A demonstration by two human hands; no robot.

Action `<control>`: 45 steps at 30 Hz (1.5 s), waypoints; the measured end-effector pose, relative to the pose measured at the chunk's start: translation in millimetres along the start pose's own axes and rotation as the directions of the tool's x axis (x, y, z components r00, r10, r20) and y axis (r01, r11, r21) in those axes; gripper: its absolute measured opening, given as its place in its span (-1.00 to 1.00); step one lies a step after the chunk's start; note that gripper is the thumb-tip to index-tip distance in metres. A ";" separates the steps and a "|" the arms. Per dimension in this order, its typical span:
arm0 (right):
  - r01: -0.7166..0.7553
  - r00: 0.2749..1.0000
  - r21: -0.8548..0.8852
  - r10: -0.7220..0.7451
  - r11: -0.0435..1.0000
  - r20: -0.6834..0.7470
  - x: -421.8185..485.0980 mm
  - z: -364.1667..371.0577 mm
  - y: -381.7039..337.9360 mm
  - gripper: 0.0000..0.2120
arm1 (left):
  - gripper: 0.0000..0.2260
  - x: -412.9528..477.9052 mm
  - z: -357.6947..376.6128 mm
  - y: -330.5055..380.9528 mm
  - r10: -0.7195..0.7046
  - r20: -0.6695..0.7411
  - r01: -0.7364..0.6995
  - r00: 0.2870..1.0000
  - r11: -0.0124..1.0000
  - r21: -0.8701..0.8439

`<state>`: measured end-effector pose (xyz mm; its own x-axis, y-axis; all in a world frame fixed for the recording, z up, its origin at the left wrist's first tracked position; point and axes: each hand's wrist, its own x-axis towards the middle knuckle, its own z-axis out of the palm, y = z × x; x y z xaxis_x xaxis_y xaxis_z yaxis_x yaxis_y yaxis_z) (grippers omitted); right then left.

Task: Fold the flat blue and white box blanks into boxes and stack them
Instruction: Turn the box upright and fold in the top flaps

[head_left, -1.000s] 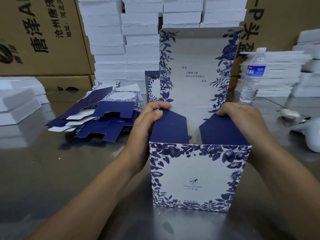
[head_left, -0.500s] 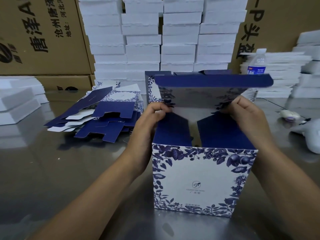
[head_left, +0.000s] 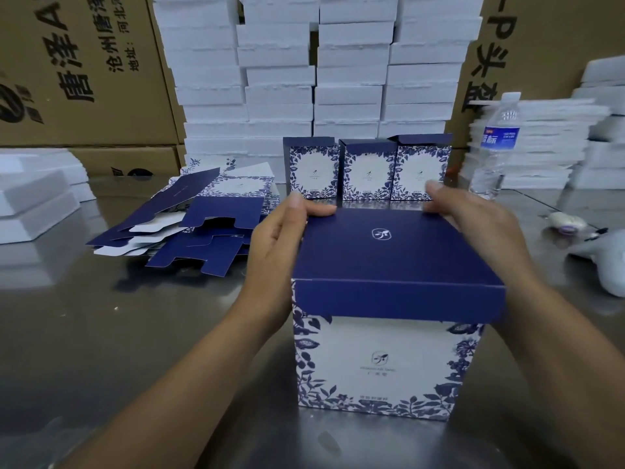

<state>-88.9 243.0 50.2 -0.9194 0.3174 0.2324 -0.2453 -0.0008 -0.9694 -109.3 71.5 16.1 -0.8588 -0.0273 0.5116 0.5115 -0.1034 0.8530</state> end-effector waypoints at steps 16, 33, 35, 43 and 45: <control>-0.293 0.942 0.205 0.245 0.934 0.231 -2.8 3.6 -9.9 -0.82 | -0.83 20.8 -13.5 31.7 -0.348 0.236 0.326 0.907 0.937 0.126; -0.390 0.877 0.090 0.339 0.917 0.340 -3.5 -2.9 -8.0 -0.88 | -0.79 41.5 31.2 52.2 -0.479 0.308 0.288 0.822 0.816 0.501; -0.391 0.875 0.082 0.342 0.917 0.342 -2.1 -3.3 -6.8 -0.85 | -0.78 41.1 31.4 51.9 -0.484 0.318 0.294 0.815 0.819 0.493; -0.383 0.898 0.115 0.340 0.917 0.280 -2.4 0.0 -5.5 -0.91 | -0.79 38.0 27.0 52.6 -0.480 0.286 0.306 0.829 0.819 0.486; -0.378 0.908 0.121 0.342 0.918 0.244 -3.2 0.9 -5.8 -0.89 | -0.74 36.0 18.9 50.8 -0.483 0.255 0.335 0.838 0.823 0.458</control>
<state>-84.8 241.2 55.2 -0.9932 0.0567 -0.1012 0.0852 -0.2358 -0.9681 -113.7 84.1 79.8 -0.9589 0.2806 0.0429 0.1470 0.3615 0.9207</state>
